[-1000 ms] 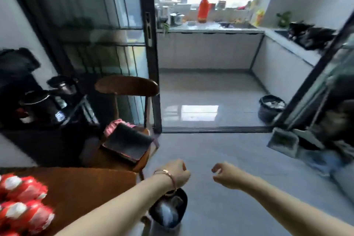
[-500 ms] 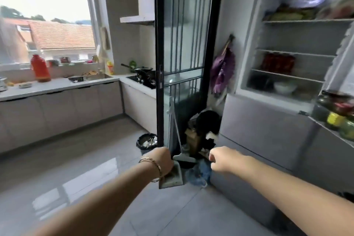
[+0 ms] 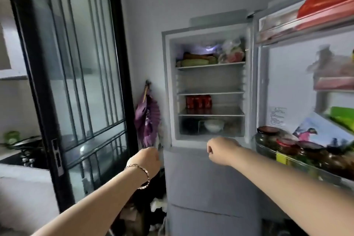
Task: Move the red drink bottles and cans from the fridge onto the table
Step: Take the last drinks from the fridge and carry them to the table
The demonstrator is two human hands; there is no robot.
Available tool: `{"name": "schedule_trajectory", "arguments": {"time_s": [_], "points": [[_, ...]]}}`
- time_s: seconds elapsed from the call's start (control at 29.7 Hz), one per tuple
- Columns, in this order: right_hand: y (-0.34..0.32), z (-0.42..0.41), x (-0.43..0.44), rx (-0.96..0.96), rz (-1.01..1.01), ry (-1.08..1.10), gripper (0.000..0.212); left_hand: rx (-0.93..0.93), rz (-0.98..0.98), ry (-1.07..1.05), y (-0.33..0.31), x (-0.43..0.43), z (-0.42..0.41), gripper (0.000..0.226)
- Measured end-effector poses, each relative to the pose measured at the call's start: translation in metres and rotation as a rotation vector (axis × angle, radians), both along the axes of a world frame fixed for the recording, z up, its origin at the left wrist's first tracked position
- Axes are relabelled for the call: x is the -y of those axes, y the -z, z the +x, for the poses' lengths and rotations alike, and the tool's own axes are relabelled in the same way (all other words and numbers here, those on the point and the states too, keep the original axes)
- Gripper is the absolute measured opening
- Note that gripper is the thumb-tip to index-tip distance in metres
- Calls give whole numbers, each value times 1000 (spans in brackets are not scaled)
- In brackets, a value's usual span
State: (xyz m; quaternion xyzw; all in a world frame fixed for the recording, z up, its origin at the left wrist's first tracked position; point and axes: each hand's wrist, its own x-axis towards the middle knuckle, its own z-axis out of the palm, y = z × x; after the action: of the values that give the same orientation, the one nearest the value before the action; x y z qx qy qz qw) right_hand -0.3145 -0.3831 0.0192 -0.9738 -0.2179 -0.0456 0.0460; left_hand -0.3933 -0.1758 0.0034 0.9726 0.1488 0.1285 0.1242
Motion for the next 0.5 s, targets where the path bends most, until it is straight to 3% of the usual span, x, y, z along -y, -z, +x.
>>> {"name": "schedule_trajectory", "arguments": {"time_s": [0.27,0.5], "points": [[-30,124,-1,106,-22,202,27,100,8,199,-31,3,176,23],[-23,261,5,143,-3,214,21,177,12,256,-16,21,321,27]]}}
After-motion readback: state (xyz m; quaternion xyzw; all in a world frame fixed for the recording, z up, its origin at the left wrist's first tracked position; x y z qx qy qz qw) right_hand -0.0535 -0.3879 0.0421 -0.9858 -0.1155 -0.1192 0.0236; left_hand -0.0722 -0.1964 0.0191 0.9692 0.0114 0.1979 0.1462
